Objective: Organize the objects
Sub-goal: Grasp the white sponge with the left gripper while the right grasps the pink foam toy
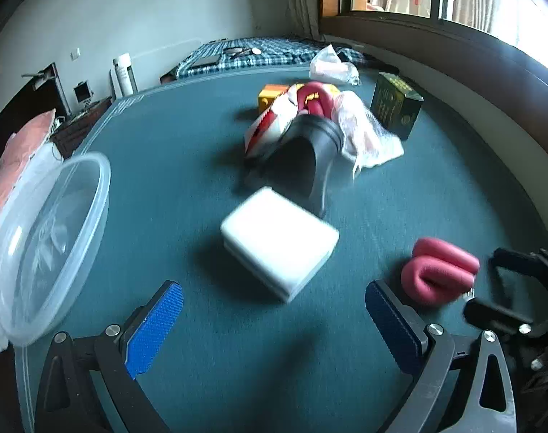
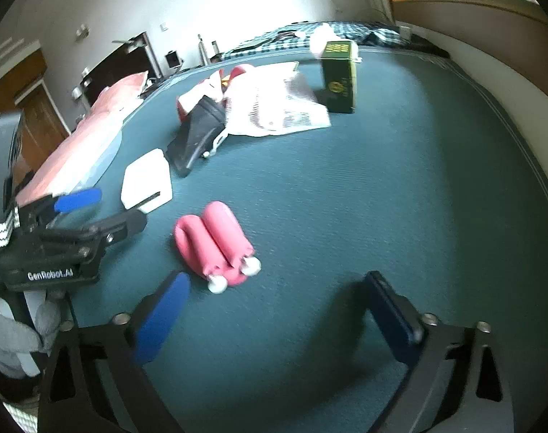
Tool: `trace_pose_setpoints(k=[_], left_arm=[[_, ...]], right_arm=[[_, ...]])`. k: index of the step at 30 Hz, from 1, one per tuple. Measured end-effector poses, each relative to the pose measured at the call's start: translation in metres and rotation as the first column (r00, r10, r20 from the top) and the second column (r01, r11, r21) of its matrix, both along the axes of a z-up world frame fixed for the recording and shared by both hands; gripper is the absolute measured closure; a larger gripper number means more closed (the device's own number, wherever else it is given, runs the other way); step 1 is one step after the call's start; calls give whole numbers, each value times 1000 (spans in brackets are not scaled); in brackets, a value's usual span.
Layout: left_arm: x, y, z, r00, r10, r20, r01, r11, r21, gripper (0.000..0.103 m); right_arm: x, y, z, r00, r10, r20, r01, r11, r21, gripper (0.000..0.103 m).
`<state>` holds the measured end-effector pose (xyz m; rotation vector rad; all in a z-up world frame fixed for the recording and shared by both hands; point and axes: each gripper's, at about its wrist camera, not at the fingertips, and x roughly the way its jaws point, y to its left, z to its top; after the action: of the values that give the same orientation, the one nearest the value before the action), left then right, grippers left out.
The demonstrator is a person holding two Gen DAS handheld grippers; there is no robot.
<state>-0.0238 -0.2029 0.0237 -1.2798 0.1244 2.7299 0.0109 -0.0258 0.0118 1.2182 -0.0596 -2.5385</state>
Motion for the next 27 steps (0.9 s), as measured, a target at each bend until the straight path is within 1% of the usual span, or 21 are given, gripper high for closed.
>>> trace_pose_setpoints(k=[3, 5, 8, 10, 11, 15, 18, 22, 25, 27], left_arm=[[-7, -1, 2, 1000, -5, -9, 5, 1000, -7, 1], [-12, -1, 2, 1000, -10, -9, 10, 1000, -5, 2], [-17, -2, -1, 1000, -4, -7, 4, 1000, -2, 6], [-21, -5, -5, 1000, 4, 5, -4, 1000, 5, 12], [-23, -6, -7, 1000, 7, 12, -7, 1000, 11, 13], [-28, -7, -15, 999, 8, 35, -9, 1000, 23, 14], [-29, -8, -16, 999, 7, 31, -8, 1000, 29, 15], [-31, -7, -15, 1000, 6, 27, -7, 999, 38, 22], [-32, -6, -14, 1000, -5, 18, 4, 999, 48, 30], [-29, -5, -14, 1000, -14, 9, 13, 999, 53, 32]], right_arm=[[-4, -8, 1, 1000, 19, -7, -19, 1000, 16, 17], [-6, -12, 3, 999, 33, -10, -33, 999, 13, 17], [-8, -19, 4, 999, 44, -25, -44, 999, 26, 19], [-9, -22, 3, 998, 49, -29, -48, 998, 37, 21], [-11, -24, 1, 998, 52, -26, -51, 998, 38, 22], [-12, -27, 0, 998, 53, -37, -51, 997, 54, 24], [-13, -30, 0, 997, 54, -45, -51, 997, 61, 26], [-12, -33, -1, 996, 64, -58, -59, 995, 75, 29], [-12, -35, -2, 995, 74, -67, -69, 994, 80, 33], [-11, -36, -2, 994, 79, -71, -74, 994, 82, 37]])
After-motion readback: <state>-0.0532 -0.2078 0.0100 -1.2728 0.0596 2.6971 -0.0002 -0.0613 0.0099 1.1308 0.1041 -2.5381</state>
